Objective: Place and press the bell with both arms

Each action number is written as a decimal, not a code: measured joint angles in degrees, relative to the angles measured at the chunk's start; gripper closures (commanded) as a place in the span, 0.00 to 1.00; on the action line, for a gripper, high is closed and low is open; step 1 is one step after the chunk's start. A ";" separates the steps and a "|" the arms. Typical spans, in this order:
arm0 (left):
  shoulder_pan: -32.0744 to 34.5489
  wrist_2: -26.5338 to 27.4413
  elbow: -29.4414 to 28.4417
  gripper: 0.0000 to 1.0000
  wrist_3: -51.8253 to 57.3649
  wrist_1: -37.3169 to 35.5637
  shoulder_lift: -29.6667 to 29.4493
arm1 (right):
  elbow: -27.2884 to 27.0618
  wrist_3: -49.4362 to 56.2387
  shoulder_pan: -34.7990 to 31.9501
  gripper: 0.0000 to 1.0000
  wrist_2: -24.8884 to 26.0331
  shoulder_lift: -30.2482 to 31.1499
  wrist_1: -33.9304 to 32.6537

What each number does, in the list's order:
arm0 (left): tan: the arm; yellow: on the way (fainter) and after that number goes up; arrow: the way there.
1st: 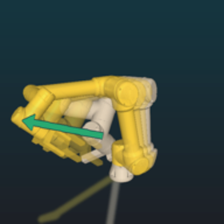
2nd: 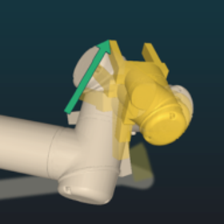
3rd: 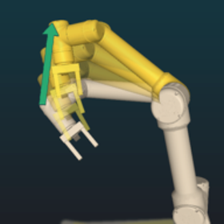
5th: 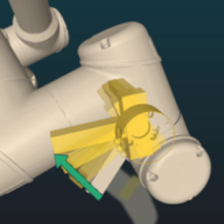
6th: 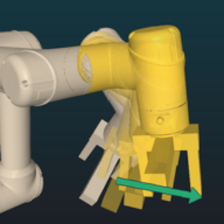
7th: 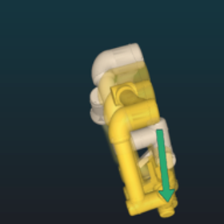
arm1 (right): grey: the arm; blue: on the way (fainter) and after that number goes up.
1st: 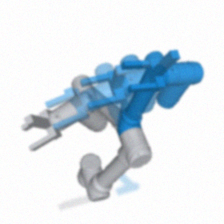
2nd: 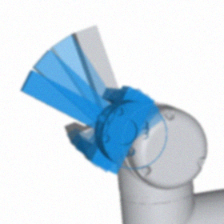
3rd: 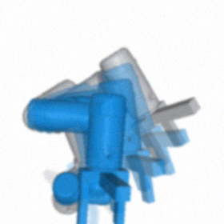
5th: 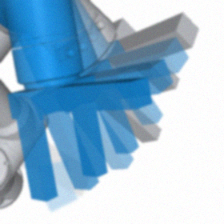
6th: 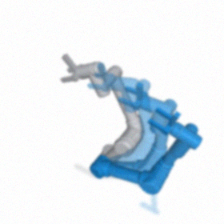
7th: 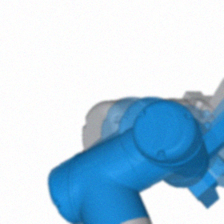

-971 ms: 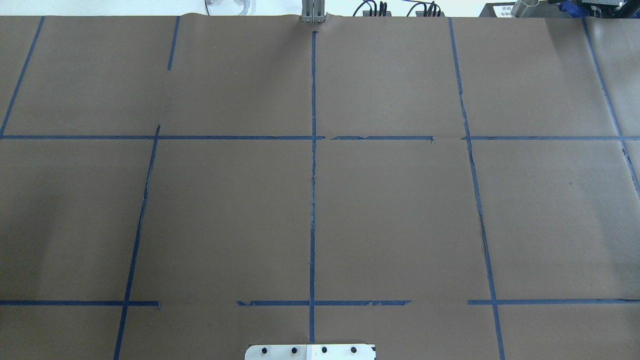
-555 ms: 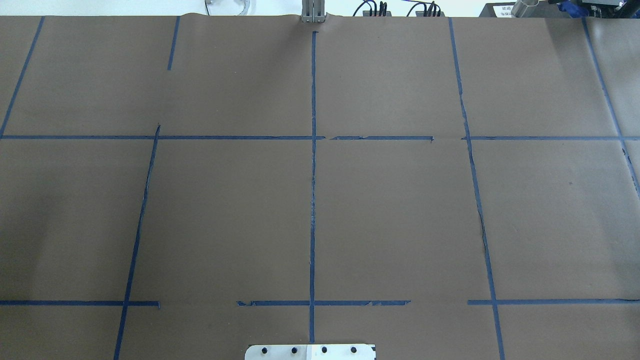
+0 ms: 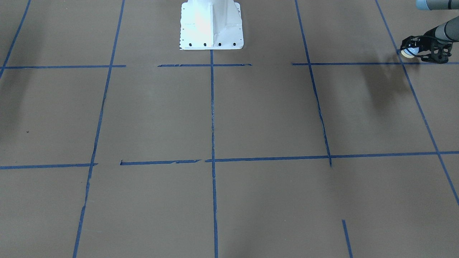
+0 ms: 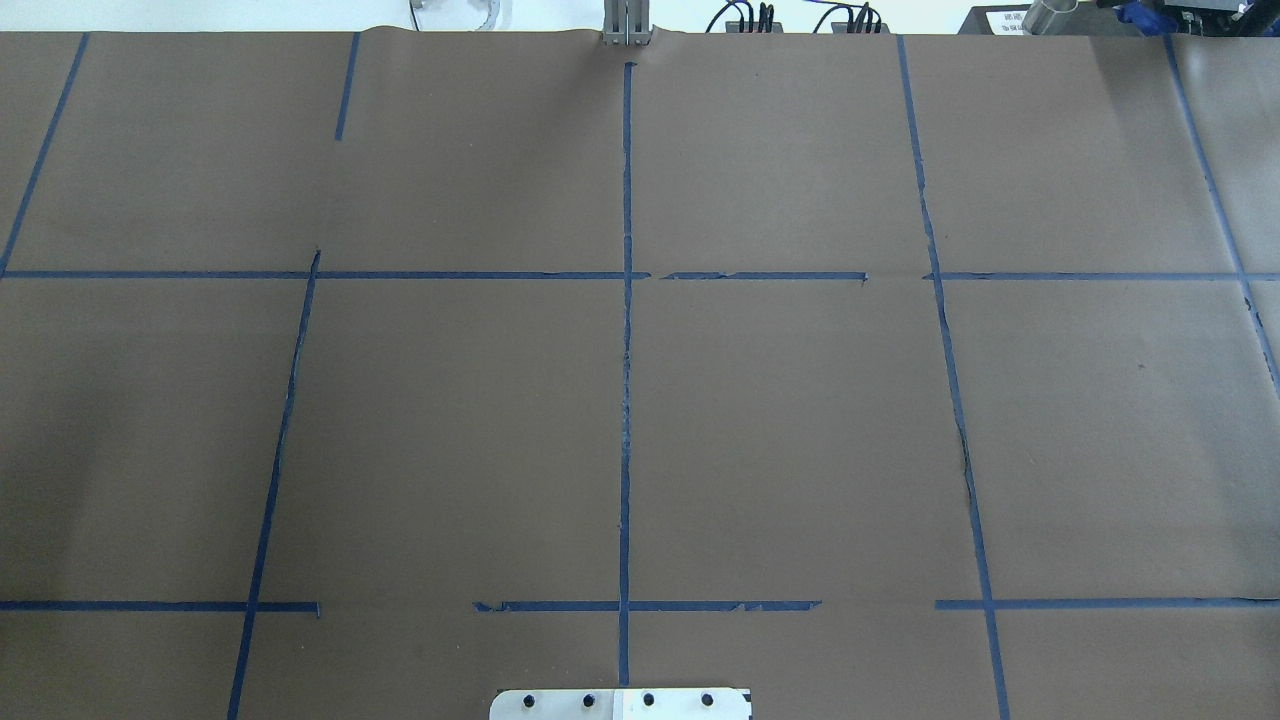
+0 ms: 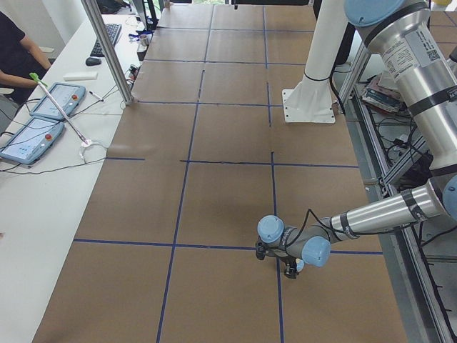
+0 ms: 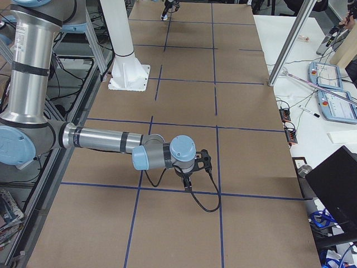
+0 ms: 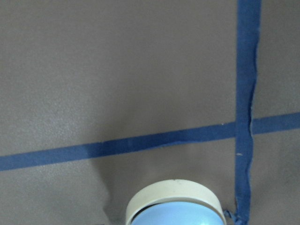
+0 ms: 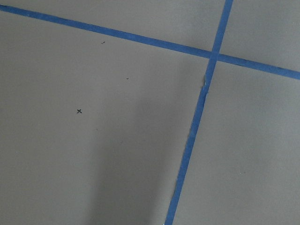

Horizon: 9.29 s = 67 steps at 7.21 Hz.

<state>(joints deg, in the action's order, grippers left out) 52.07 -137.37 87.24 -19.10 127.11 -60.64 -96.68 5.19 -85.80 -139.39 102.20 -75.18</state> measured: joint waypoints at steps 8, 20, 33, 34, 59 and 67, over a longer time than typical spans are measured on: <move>-0.65 -7.21 10.37 1.00 -27.51 9.20 -17.29 | 0.21 -0.02 0.09 0.00 0.31 -0.35 -0.18; -17.10 14.96 -26.24 0.76 -57.34 -22.20 -88.27 | 4.85 -0.13 0.74 0.00 0.13 -3.58 -0.05; -12.63 17.57 -8.51 0.00 -62.70 -22.68 -83.62 | 3.38 -9.19 5.59 0.00 -2.56 -10.58 0.11; -10.98 16.92 -1.73 0.00 -62.83 -22.69 -78.44 | 1.61 -18.10 8.67 0.00 -2.74 -14.22 0.16; 17.97 11.42 26.89 0.00 -5.57 -22.61 -21.28 | 22.69 -92.78 52.99 1.00 29.76 -66.11 -11.91; 17.91 11.36 26.62 0.00 -5.44 -22.53 -20.44 | -11.65 -71.90 35.20 0.94 15.52 -34.88 -15.36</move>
<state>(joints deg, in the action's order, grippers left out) 69.98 -126.01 113.86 -24.54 104.58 -81.07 -108.32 -66.71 -50.61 -123.88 67.33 -90.54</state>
